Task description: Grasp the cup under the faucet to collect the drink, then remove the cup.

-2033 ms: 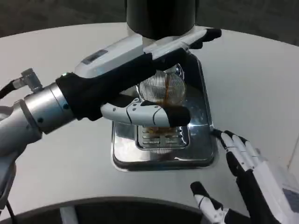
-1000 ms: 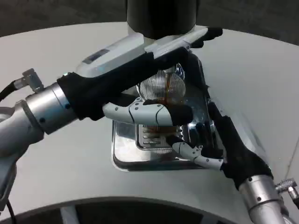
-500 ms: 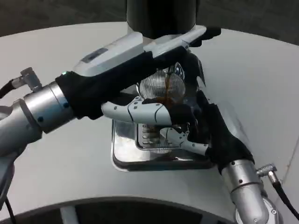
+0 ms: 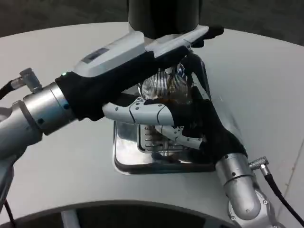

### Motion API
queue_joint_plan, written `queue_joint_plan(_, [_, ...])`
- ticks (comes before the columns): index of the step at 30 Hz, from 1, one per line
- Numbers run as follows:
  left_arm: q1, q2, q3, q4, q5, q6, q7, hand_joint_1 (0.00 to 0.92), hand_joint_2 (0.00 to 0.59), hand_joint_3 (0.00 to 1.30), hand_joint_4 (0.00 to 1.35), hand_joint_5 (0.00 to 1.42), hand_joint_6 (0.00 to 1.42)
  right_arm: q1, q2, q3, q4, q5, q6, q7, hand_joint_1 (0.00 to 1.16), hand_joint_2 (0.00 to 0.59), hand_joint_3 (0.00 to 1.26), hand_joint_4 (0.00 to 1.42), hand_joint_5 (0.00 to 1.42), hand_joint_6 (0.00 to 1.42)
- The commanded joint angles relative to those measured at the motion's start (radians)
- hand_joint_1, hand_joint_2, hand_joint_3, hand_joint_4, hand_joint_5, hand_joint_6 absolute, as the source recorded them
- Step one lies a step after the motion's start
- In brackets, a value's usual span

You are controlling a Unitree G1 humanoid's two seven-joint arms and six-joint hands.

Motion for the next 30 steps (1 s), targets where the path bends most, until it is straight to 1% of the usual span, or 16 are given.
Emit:
queue_joint_plan(1, [0.024,0.024,-0.011,0.012,0.045,0.008,-0.010,0.000,0.135,0.00,0.00,0.07,0.02,-0.023,0.024,0.006,0.058,0.017,-0.034,-0.044,0.71,0.200,0.00,0.00,0.00,0.00])
queue_joint_plan(9, [0.025,0.029,-0.007,0.017,0.045,0.009,-0.008,0.000,0.136,0.00,0.00,0.07,0.02,-0.060,0.037,0.011,0.142,0.029,-0.074,-0.079,0.72,0.203,0.00,0.00,0.00,0.00])
queue_joint_plan(17, [0.022,0.029,-0.008,0.027,0.041,0.009,-0.008,0.000,0.137,0.00,0.00,0.07,0.02,-0.077,0.046,0.015,0.188,0.035,-0.108,-0.096,0.73,0.197,0.00,0.00,0.00,0.00])
queue_joint_plan(18, [0.022,0.029,-0.007,0.028,0.039,0.010,-0.008,0.000,0.137,0.00,0.00,0.07,0.02,-0.077,0.047,0.015,0.190,0.035,-0.110,-0.098,0.74,0.204,0.00,0.00,0.00,0.01])
queue_joint_plan(21, [0.025,0.027,0.002,0.029,0.020,0.020,-0.007,0.000,0.137,0.00,0.00,0.07,0.02,-0.078,0.049,0.015,0.197,0.035,-0.117,-0.108,0.75,0.207,0.00,0.00,0.00,0.03])
queue_joint_plan(25, [0.026,0.021,0.012,0.023,-0.013,0.040,-0.006,0.000,0.146,0.00,0.00,0.07,0.02,-0.082,0.050,0.019,0.206,0.042,-0.128,-0.111,0.76,0.205,0.00,0.01,0.01,0.09])
queue_joint_plan(30, [0.028,0.000,0.054,0.015,-0.063,0.063,0.019,0.000,0.149,0.00,0.00,0.07,0.02,-0.089,0.054,0.024,0.224,0.049,-0.143,-0.117,0.78,0.203,0.00,0.04,0.04,0.12])
